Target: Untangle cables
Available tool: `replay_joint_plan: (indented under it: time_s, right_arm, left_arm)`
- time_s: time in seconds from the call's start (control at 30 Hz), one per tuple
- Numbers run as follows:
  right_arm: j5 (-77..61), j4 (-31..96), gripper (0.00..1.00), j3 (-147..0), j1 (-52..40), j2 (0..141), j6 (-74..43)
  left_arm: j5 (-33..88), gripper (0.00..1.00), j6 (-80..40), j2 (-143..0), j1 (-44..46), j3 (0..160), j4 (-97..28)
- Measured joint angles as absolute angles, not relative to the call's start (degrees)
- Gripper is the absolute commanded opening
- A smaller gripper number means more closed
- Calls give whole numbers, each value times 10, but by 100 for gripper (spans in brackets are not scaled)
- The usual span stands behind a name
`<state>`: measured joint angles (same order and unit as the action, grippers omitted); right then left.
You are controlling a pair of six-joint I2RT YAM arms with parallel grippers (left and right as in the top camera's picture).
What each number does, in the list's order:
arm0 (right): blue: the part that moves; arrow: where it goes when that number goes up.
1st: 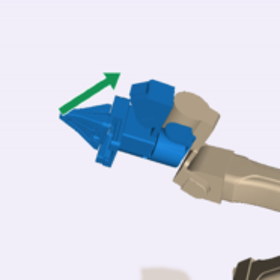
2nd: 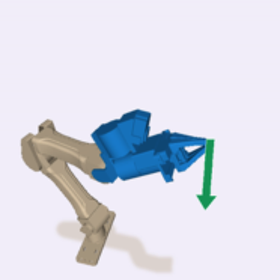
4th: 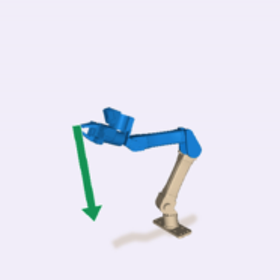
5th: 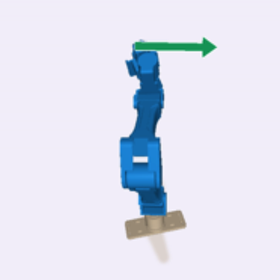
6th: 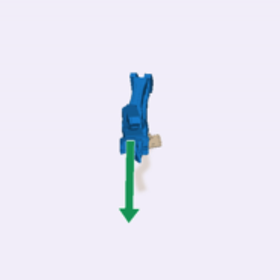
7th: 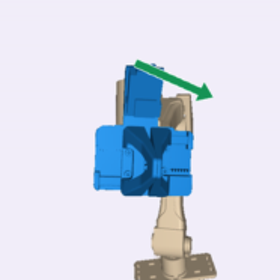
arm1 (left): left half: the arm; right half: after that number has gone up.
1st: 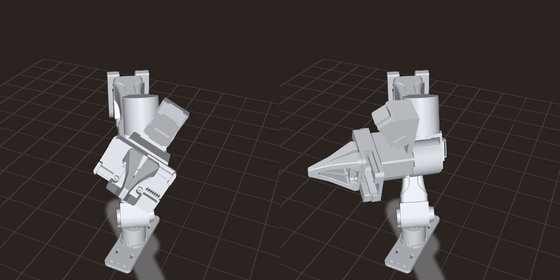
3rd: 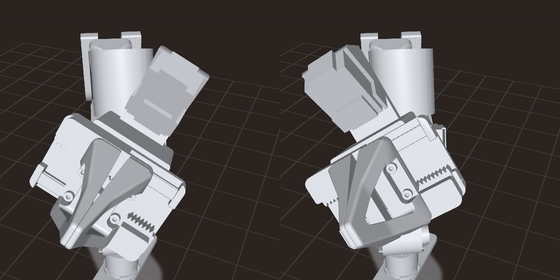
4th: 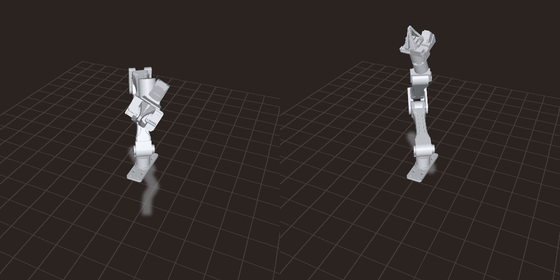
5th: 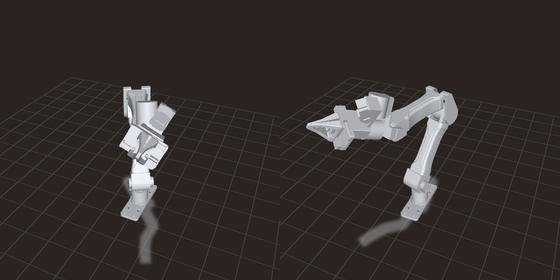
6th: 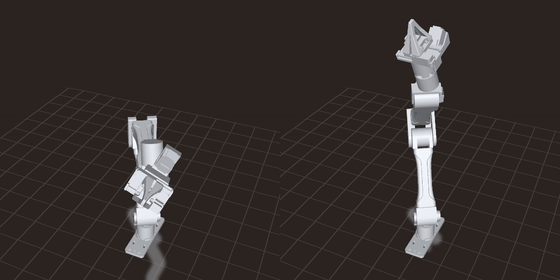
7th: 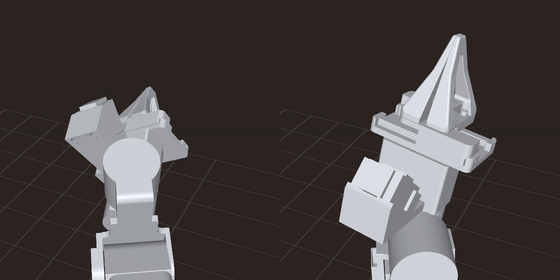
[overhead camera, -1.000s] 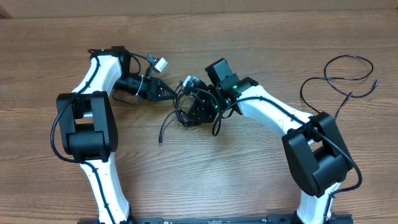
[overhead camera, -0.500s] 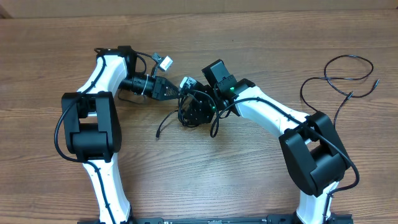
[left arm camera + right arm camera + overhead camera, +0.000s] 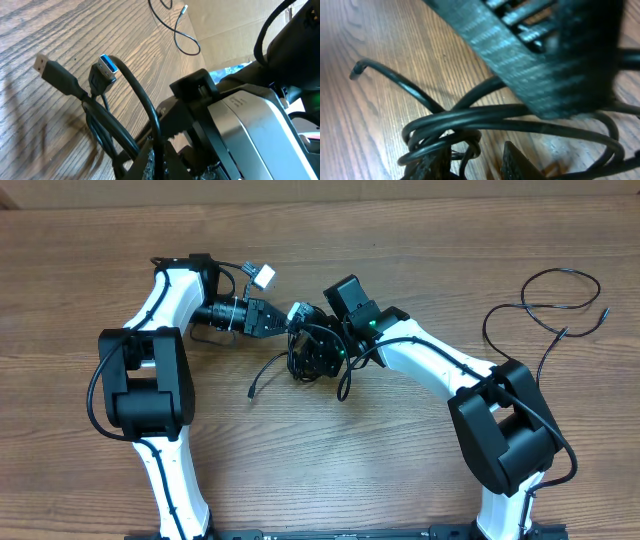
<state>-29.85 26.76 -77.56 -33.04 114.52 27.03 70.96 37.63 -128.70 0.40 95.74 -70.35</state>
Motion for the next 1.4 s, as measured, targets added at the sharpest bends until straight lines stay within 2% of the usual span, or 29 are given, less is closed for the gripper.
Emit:
replay_joint_plan:
  time_s: [0.27,0.3,0.33,0.63,0.83,1.03,1.37,1.4]
  right_arm:
    - [-344,229,26,-775,-330,1176,266]
    - [-346,221,18,-775,-330,1181,262]
    - [-347,214,4,-775,-330,1184,255]
    - [-354,212,4,-775,-329,1187,219]
    - [-358,271,4,-774,-300,1185,182]
    - [-370,270,4,-774,-252,1158,135]
    - [-420,255,4,-774,-234,1149,101]
    - [-421,258,4,-774,-234,1149,100]
  left_arm:
    - [716,4,368,-1287,4,957,-703]
    - [717,5,366,-1287,4,957,-703]
    - [716,5,364,-1287,4,957,-703]
    - [667,4,348,-1288,4,957,-696]
    - [519,4,255,-1288,4,959,-654]
    - [381,4,157,-1288,8,959,-612]
    - [339,5,121,-1288,11,915,-564]
    - [341,9,121,-1288,11,910,-560]
